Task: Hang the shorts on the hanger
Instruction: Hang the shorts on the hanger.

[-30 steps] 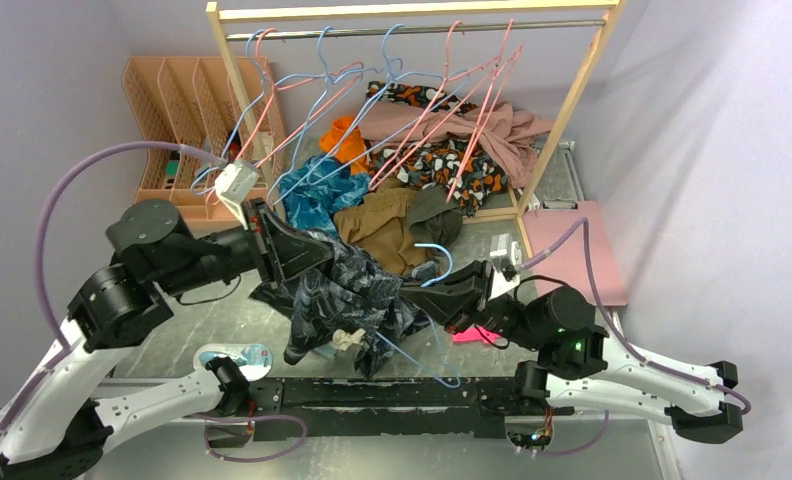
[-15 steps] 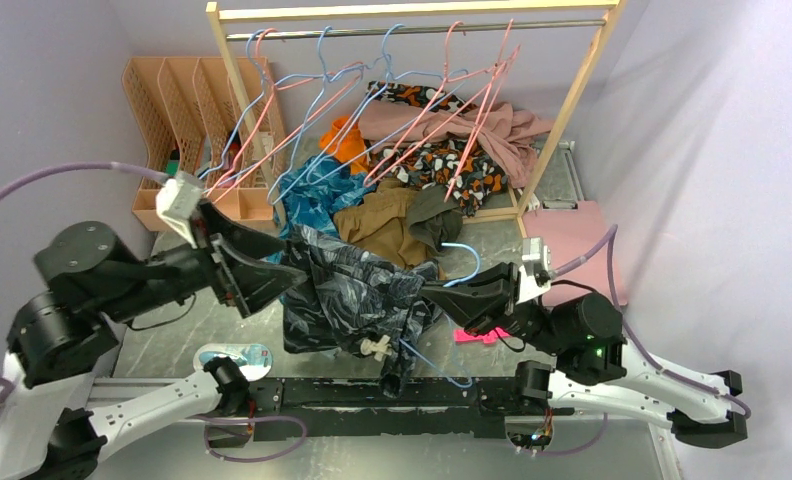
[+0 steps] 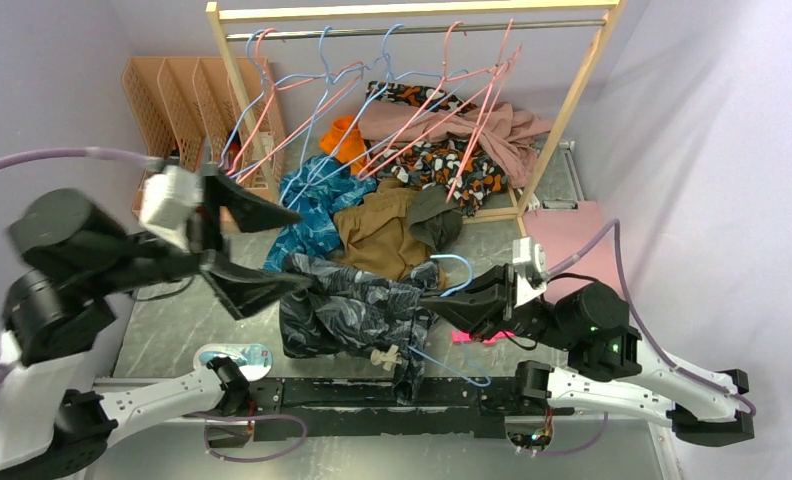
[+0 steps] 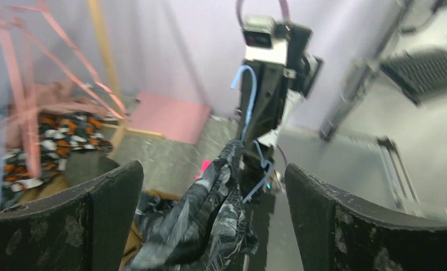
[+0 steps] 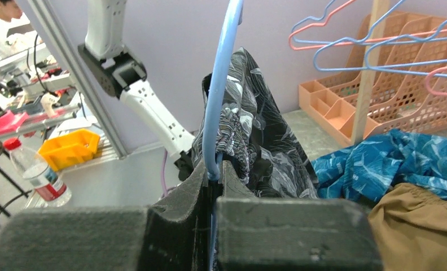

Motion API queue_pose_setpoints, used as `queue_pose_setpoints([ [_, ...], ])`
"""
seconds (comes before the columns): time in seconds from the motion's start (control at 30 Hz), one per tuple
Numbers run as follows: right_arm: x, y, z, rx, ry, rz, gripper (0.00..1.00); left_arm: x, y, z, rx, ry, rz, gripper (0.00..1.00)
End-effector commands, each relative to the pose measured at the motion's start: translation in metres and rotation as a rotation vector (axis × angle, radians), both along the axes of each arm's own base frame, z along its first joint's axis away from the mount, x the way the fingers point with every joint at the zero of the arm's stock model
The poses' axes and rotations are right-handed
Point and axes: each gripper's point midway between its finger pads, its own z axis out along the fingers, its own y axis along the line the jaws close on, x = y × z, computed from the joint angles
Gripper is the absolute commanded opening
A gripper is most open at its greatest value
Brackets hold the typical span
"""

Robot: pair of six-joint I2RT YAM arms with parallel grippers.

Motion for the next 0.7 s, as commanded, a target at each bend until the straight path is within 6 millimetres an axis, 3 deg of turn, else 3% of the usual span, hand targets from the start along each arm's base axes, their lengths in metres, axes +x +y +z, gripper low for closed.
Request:
queue_pose_setpoints([
  [0.0,-0.011,0.006,0.001,-0.011,-0.022,0.067,0.0,-0.019,-0.045,-0.032,0.12,-0.064,-0.332,0.99],
  [0.23,-0.012,0.01,-0.007,-0.043,-0.032,0.079,0.0,-0.011,-0.064,-0.069,0.257,-0.024,-0.392,0.99],
  [0.33,-0.012,0.011,-0.012,-0.06,-0.027,0.078,0.0,-0.005,-0.074,-0.103,0.359,0.028,-0.381,0.99],
  [0.43,-0.011,0.012,-0.017,-0.077,-0.022,0.076,0.0,-0.013,-0.085,-0.138,0.463,0.08,-0.415,0.99],
  [0.57,-0.01,0.015,-0.021,-0.098,-0.019,0.074,0.0,-0.028,-0.096,-0.141,0.487,0.052,-0.433,0.99],
  [0.67,-0.009,0.016,-0.022,-0.101,-0.017,0.07,0.0,-0.024,-0.097,-0.151,0.544,0.055,-0.403,0.99],
])
